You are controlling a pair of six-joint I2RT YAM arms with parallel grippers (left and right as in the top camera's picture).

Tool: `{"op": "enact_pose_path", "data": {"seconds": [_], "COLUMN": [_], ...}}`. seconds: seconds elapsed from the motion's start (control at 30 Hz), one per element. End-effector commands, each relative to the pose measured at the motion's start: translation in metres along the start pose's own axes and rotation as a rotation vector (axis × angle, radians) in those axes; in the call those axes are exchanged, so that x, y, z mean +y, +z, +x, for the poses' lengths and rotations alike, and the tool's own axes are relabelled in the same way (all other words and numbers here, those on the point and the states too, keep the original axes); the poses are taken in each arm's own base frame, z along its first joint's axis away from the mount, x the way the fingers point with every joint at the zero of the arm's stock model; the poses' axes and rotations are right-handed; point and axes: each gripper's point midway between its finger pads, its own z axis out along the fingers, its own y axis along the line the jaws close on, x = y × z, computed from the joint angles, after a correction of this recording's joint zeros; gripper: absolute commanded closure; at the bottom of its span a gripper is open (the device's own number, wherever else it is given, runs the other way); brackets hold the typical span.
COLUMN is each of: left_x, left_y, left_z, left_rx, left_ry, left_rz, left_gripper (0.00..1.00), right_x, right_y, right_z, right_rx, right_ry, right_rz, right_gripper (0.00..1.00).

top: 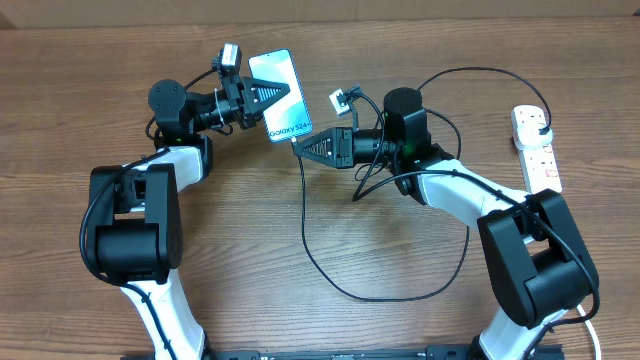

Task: Plug charger to phone and switch on socket
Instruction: 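Push the connector upward into the phone's bottom port with the right gripper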

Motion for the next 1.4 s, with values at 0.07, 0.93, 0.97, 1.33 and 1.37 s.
{"op": "enact_pose_path", "data": {"seconds": [0.07,0.93,0.97,1.33,1.37], "left_x": [-0.011,-0.012,-0.012,-0.011,-0.011], "left_y": [0.005,0.013,0.013,0.011,0.011], "left_z": [-0.002,0.003,0.004,0.019,0.02], "left_rx": [0.01,0.021,0.027,0.119,0.123], "left_ry": [0.039,0.044,0.046,0.084,0.092], "left_rz": [0.012,0.016,0.016,0.012,0.012], "left_gripper": [0.96,0.95,0.96,0.95,0.96], "right_x": [0.003,-0.005,-0.006,-0.006,-0.006], "right_y": [-0.004,-0.004,-0.004,-0.008,-0.009], "right_z": [-0.003,-0.009,-0.009,-0.009,-0.009], "right_rx": [-0.012,-0.052,-0.051,-0.043,-0.044], "right_ry": [-0.006,0.068,0.072,0.078,0.081], "right_rz": [-0.002,0.041,0.042,0.033,0.032], "right_gripper": [0.96,0.96,0.96,0.96,0.96]}}
